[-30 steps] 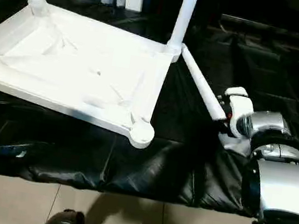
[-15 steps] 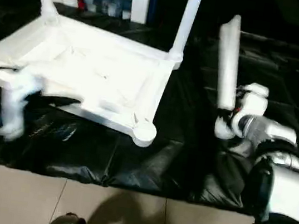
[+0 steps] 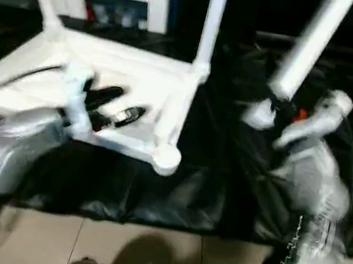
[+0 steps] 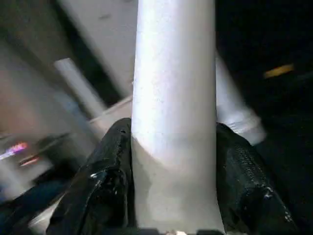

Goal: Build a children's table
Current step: Pick table leg

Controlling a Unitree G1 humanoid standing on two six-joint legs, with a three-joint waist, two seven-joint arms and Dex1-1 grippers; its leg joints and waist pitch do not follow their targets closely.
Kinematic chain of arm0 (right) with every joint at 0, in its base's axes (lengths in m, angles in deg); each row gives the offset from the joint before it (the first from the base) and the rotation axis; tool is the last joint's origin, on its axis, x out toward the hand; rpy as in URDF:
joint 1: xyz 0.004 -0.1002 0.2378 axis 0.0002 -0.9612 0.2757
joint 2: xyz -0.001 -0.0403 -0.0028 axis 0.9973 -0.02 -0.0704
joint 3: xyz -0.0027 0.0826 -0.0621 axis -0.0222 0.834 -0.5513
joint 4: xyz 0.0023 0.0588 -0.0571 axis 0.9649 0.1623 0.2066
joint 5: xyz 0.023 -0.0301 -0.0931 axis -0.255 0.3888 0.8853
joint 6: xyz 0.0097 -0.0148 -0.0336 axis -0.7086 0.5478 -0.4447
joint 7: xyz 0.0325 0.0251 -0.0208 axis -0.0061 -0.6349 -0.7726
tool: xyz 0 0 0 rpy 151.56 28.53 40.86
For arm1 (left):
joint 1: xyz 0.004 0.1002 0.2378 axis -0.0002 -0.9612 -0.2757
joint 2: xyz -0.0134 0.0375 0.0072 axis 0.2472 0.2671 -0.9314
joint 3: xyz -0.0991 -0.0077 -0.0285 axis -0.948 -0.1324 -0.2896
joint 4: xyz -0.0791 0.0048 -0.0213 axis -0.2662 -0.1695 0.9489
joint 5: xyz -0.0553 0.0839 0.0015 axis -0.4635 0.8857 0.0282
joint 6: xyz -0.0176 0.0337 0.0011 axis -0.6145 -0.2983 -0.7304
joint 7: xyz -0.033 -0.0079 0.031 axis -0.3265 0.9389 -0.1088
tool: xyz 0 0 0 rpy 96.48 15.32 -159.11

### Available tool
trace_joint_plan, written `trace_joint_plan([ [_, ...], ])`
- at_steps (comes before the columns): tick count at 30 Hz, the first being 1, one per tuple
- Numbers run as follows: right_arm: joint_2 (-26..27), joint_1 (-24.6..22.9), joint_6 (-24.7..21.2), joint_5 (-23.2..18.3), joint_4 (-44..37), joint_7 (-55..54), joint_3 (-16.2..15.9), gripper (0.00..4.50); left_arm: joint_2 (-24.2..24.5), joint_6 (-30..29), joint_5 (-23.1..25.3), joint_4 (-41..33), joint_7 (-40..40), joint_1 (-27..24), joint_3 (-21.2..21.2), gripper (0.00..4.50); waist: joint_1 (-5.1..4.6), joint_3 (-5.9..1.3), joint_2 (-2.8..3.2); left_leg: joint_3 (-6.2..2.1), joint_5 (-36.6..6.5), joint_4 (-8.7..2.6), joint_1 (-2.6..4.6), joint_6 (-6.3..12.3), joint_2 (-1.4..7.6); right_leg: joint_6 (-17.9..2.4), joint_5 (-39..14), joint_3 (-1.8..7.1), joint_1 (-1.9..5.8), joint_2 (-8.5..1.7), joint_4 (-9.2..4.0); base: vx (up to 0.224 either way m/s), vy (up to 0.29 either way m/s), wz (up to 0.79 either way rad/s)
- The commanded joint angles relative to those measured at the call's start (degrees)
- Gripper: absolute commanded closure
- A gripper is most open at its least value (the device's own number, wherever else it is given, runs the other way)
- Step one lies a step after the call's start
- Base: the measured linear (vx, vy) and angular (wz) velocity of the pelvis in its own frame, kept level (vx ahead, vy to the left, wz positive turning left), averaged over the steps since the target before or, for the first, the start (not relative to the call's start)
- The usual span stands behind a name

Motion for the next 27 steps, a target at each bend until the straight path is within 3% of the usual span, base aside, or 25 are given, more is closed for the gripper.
trace_joint_plan([
  [1,-0.7,-2.6,-5.3,-5.5,-7.8,2.6,-4.0,2.58,-1.1,-2.3,-3.0,1.2,-0.2,2.3,-1.2,0.0,0.29,-5.42,-0.56,-1.06,-11.5,-3.64,0.86,2.25,1.23,-8.5,-18.7,2.16,4.0,-2.69,-5.88,0.0,0.0,0.0],
  [2,-0.7,-2.6,-5.3,-5.5,-7.8,2.6,-4.0,2.58,-1.1,-2.3,-3.0,1.2,-0.2,2.3,-1.2,0.0,0.26,-5.37,-0.54,-1.13,-12.1,-3.71,0.94,1.94,1.24,-7.4,-20.7,2.1,3.83,-2.77,-6.21,0.0,0.0,0.0],
  [3,-0.5,-7.4,-11.5,-8.9,-15.1,4.3,-7.1,2.59,-3.2,-4.9,-6.9,2.8,-2.2,4.7,-2.1,0.0,-0.1,-5.25,-0.85,-1.13,-12.3,-3.8,0.68,1.78,1.16,-6.9,-21.9,2.02,3.94,-2.74,-6.37,0.0,0.0,0.0],
  [4,-0.5,-7.4,-11.5,-8.9,-15.1,4.3,-7.1,2.59,-3.2,-4.9,-6.9,2.8,-2.2,4.7,-2.1,0.0,0.1,-5.11,-0.77,-0.83,-11.9,-3.73,0.81,1.95,0.76,-5.7,-23.3,2.04,3.94,-2.53,-6.92,0.0,0.0,0.0],
  [5,-0.1,-9.6,-15.0,-10.4,-18.5,4.7,-8.5,2.59,-4.8,-7.1,-9.9,3.8,-2.9,5.9,-3.2,0.0,-0.07,-5.11,-0.69,-1.05,-12.6,-3.87,0.94,1.87,1.02,-5.6,-24.7,1.99,3.67,-2.65,-6.99,0.0,0.0,0.0],
  [6,0.0,-10.3,-16.2,-10.7,-19.6,5.0,-9.1,2.59,-5.5,-8.0,-11.2,4.3,-3.1,6.4,-3.8,0.0,0.14,-5.21,-0.82,-1.17,-12.4,-3.92,0.82,1.64,1.06,-5.3,-25.4,1.83,3.91,-2.78,-6.98,0.0,0.0,0.0],
  [7,0.1,-11.1,-17.5,-11.0,-20.9,5.4,-10.6,2.59,-6.6,-9.7,-13.0,5.2,-2.9,7.1,-4.5,0.0,0.17,-5.33,-0.59,-1.22,-13.1,-3.9,1.23,1.33,1.21,-5.1,-26.2,1.84,3.56,-2.88,-7.24,0.0,0.0,0.0],
  [8,0.0,-11.5,-17.9,-11.1,-21.6,5.3,-11.6,2.59,-7.1,-10.6,-13.7,5.6,-2.7,7.4,-4.7,0.0,0.07,-5.27,-0.52,-1.48,-13.2,-4.14,1.02,0.97,1.34,-5.0,-26.2,1.68,3.81,-3.01,-7.25,0.0,0.0,0.0],
  [13,-0.3,-11.6,-17.5,-9.1,-21.7,4.5,-15.0,2.59,-8.4,-12.6,-15.3,5.8,-2.6,7.4,-4.4,0.0,-0.11,-5.26,0.15,-1.7,-15.7,-4.5,1.83,0.03,1.59,-3.4,-28.5,1.25,3.7,-3.35,-8.17,0.0,0.0,0.0],
  [16,-0.9,-11.6,-17.7,-8.3,-22.2,3.6,-16.0,2.59,-9.2,-13.2,-16.5,5.4,-2.1,7.3,-4.8,0.0,-0.19,-5.18,0.0,-1.81,-16.6,-4.78,1.9,-0.46,1.69,-3.7,-27.4,1.18,3.79,-3.41,-8.31,0.0,0.0,0.0],
  [23,-1.6,-11.2,-18.4,-7.3,-22.6,2.5,-16.4,2.59,-10.6,-14.6,-17.2,5.0,1.5,7.8,-6.1,0.64,0.07,-5.42,-0.26,-1.84,-13.6,-4.78,1.35,-0.34,1.72,-4.3,-23.3,1.49,4.43,-3.7,-7.68,0.0,0.0,0.0],
  [27,-1.8,-10.5,-16.0,-3.2,-21.9,-0.5,-18.4,2.59,-11.4,-12.8,-13.2,7.4,7.7,8.4,-6.8,0.9,-0.11,-5.45,-0.25,-1.8,-12.4,-4.7,1.25,-0.24,1.68,-4.1,-22.2,1.52,4.45,-3.57,-7.66,0.0,0.0,0.0],
])
